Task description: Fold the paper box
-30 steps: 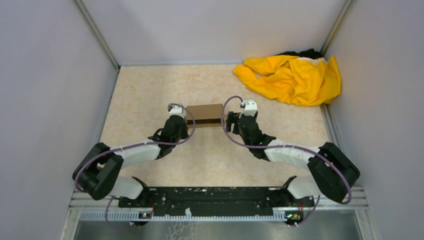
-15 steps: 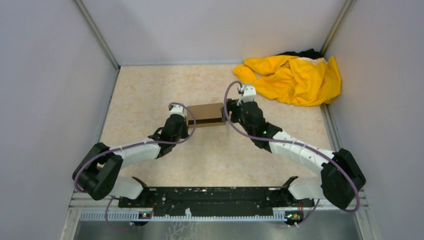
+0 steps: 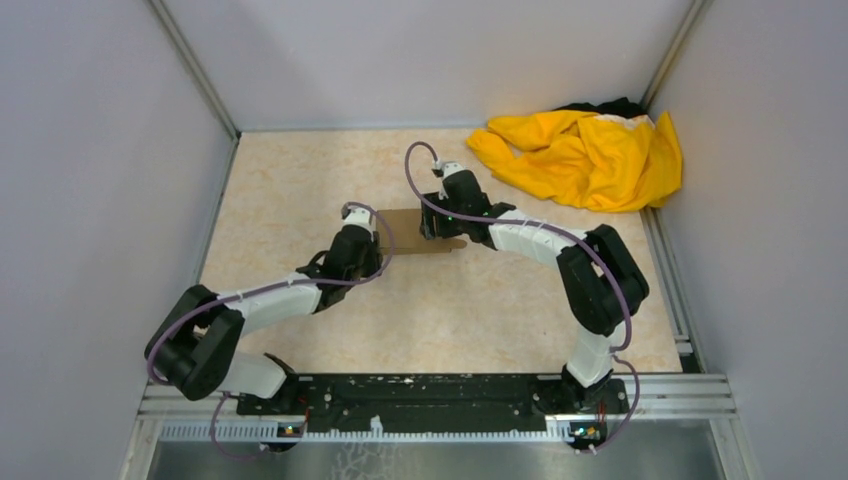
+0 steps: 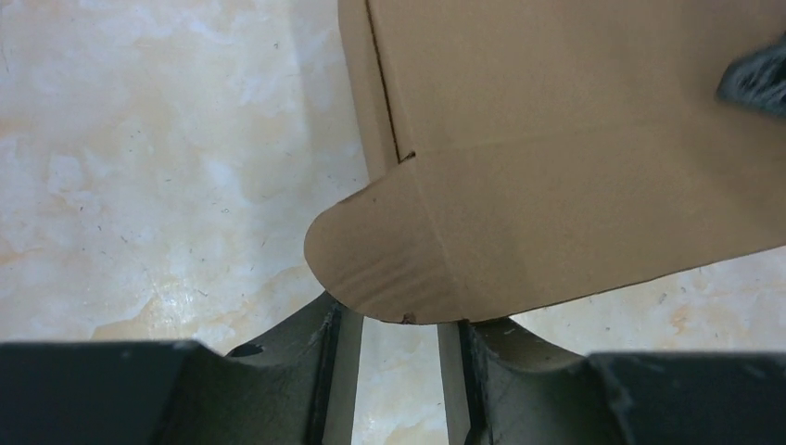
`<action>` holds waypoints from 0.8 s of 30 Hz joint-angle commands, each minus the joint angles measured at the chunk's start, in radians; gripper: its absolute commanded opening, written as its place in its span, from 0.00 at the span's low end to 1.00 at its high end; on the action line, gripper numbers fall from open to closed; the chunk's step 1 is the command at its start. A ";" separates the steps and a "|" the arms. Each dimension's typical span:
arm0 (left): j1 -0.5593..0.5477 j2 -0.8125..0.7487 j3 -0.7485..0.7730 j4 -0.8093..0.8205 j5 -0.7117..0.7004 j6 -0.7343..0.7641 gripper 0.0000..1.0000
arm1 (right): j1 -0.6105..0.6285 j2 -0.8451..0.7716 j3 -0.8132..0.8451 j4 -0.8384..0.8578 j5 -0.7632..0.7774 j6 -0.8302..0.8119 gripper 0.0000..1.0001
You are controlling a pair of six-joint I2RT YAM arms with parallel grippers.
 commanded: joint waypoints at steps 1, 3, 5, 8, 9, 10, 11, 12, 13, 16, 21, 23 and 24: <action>0.005 -0.013 0.050 -0.085 0.054 0.001 0.41 | -0.001 -0.001 -0.037 -0.010 -0.060 0.002 0.60; 0.006 -0.022 0.053 -0.118 0.086 0.000 0.43 | -0.001 0.008 -0.048 -0.017 -0.046 -0.003 0.60; 0.006 -0.042 0.053 -0.151 0.117 0.000 0.44 | -0.001 0.009 -0.056 -0.023 -0.029 -0.010 0.60; 0.005 -0.098 0.047 -0.211 0.132 -0.010 0.44 | -0.002 0.007 -0.061 -0.029 -0.008 -0.022 0.60; 0.005 -0.130 0.047 -0.242 0.132 -0.012 0.45 | -0.002 0.008 -0.057 -0.033 -0.004 -0.025 0.60; 0.005 -0.155 0.047 -0.270 0.130 -0.014 0.45 | -0.001 0.009 -0.053 -0.038 0.000 -0.029 0.60; 0.006 -0.180 0.047 -0.298 0.124 -0.017 0.45 | -0.001 0.009 -0.050 -0.041 0.005 -0.033 0.60; 0.004 -0.207 0.048 -0.326 0.115 -0.025 0.45 | -0.001 0.010 -0.047 -0.046 0.011 -0.037 0.60; 0.005 -0.235 0.049 -0.349 0.110 -0.033 0.45 | -0.001 0.012 -0.041 -0.050 0.015 -0.041 0.60; 0.006 -0.326 0.045 -0.366 0.115 -0.052 0.48 | -0.001 0.004 -0.044 -0.048 0.028 -0.046 0.60; 0.016 -0.354 0.075 -0.255 0.087 0.002 0.46 | -0.001 -0.038 -0.072 0.008 0.019 -0.048 0.60; 0.026 -0.294 0.118 -0.212 0.118 0.040 0.22 | -0.001 -0.061 -0.082 0.027 0.015 -0.051 0.60; 0.031 -0.257 0.143 -0.207 0.127 0.047 0.12 | -0.001 -0.071 -0.084 0.031 0.015 -0.052 0.59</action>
